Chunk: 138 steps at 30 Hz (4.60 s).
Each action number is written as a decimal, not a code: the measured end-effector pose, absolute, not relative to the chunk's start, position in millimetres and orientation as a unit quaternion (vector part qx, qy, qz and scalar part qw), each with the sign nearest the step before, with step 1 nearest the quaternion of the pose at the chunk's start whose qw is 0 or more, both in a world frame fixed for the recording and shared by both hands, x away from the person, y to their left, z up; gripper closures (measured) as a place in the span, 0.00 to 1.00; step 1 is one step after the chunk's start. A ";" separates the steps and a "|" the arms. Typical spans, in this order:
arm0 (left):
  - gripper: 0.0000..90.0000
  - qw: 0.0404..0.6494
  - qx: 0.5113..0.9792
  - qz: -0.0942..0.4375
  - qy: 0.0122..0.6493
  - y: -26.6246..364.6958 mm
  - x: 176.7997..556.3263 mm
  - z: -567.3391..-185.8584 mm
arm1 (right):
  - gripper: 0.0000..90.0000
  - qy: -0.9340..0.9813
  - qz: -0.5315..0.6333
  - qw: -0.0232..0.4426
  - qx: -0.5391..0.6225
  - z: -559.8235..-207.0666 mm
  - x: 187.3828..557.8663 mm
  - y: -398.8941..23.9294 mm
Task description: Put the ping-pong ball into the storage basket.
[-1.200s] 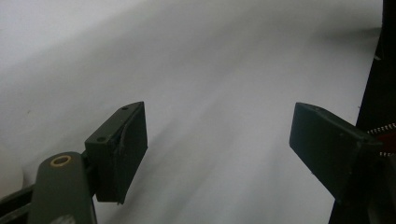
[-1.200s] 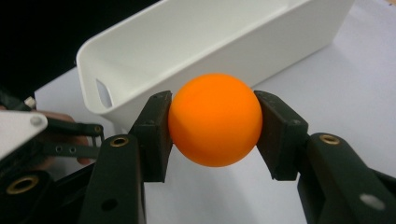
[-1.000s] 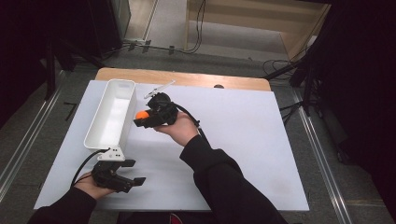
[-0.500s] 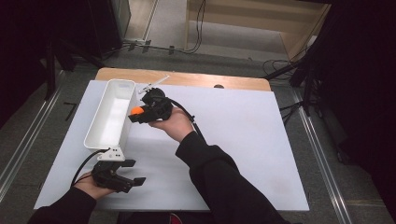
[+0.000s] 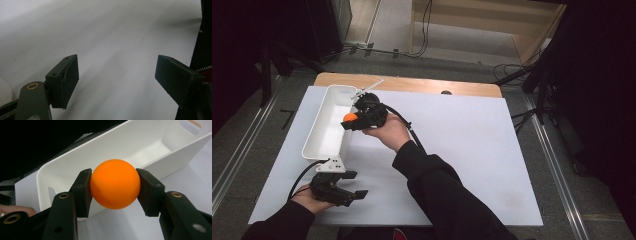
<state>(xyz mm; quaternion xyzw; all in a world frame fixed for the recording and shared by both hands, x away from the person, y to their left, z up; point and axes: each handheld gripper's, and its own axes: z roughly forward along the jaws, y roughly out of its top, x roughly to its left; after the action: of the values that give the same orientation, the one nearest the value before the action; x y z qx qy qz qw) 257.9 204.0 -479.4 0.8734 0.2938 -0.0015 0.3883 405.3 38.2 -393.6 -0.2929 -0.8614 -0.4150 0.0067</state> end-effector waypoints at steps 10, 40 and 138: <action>0.22 0.388 0.875 -0.001 0.290 203.5 257.7 -479.3 | 0.53 -0.863 -0.414 0.011 -0.289 -394.4 408.3 50.4; 0.22 0.389 0.875 -0.004 0.288 203.2 257.5 -479.2 | 0.53 -0.863 -0.413 0.011 -0.291 -406.9 424.9 86.7; 0.22 0.375 0.881 -0.003 0.290 202.9 259.6 -480.2 | 0.28 -0.863 -0.410 -0.010 -0.295 -403.9 400.4 -17.8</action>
<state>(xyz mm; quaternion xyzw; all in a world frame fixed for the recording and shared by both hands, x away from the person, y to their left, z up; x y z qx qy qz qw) 259.6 202.9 -480.2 0.8806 0.2898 -0.0028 0.3748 400.4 -17.8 -403.9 -0.2950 -0.8629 -0.4102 -0.0105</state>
